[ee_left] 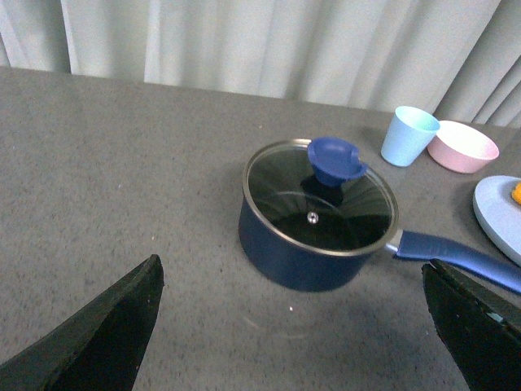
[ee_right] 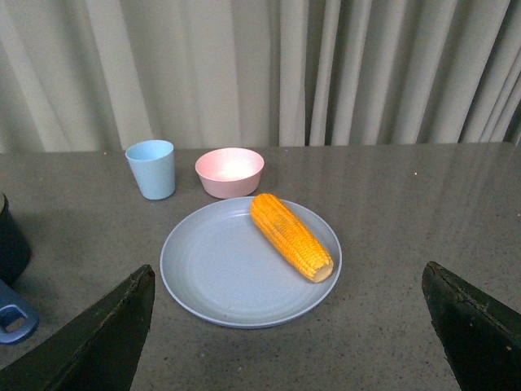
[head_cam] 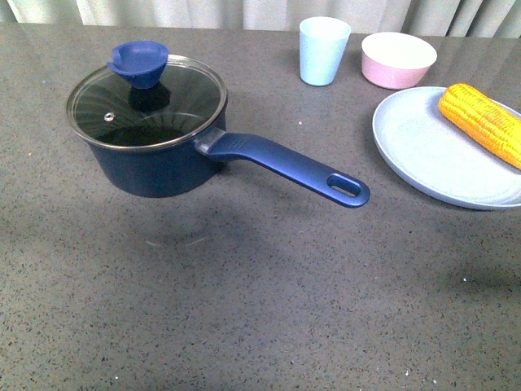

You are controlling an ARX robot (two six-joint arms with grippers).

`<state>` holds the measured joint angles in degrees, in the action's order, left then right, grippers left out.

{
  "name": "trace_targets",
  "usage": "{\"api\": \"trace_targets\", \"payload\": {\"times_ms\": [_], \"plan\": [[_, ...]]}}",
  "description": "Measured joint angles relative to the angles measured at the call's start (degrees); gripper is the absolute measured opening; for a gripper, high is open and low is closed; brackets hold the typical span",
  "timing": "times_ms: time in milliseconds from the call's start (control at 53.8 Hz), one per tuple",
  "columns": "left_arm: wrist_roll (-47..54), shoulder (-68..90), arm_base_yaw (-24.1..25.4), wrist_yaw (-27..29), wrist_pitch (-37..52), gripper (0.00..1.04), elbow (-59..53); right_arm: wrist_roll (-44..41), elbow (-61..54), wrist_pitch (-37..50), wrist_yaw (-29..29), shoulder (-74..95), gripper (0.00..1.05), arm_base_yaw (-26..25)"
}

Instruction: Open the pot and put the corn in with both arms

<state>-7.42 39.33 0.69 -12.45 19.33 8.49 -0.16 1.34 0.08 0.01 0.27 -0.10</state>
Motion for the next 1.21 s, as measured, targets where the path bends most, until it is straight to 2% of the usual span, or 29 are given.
{"api": "trace_targets", "payload": {"times_ms": [111,260,371,706,1022,1207], "plan": [[-1.4,21.9,-0.8,0.2,16.7,0.96,5.9,0.0,0.0,0.0,0.0,0.0,0.96,0.0],[-2.9,36.1,-3.7,0.9,23.0,0.96,11.3,0.0,0.0,0.0,0.0,0.0,0.96,0.0],[-3.4,44.3,-6.8,2.5,25.6,0.96,15.8,0.0,0.0,0.0,0.0,0.0,0.96,0.0],[-3.2,54.7,-12.3,5.9,27.8,0.96,22.7,0.0,0.0,0.0,0.0,0.0,0.96,0.0],[0.2,61.9,-14.9,9.0,29.3,0.96,26.8,0.0,0.0,0.0,0.0,0.0,0.96,0.0],[0.8,64.3,-15.5,9.1,29.1,0.96,29.6,0.0,0.0,0.0,0.0,0.0,0.96,0.0]]}}
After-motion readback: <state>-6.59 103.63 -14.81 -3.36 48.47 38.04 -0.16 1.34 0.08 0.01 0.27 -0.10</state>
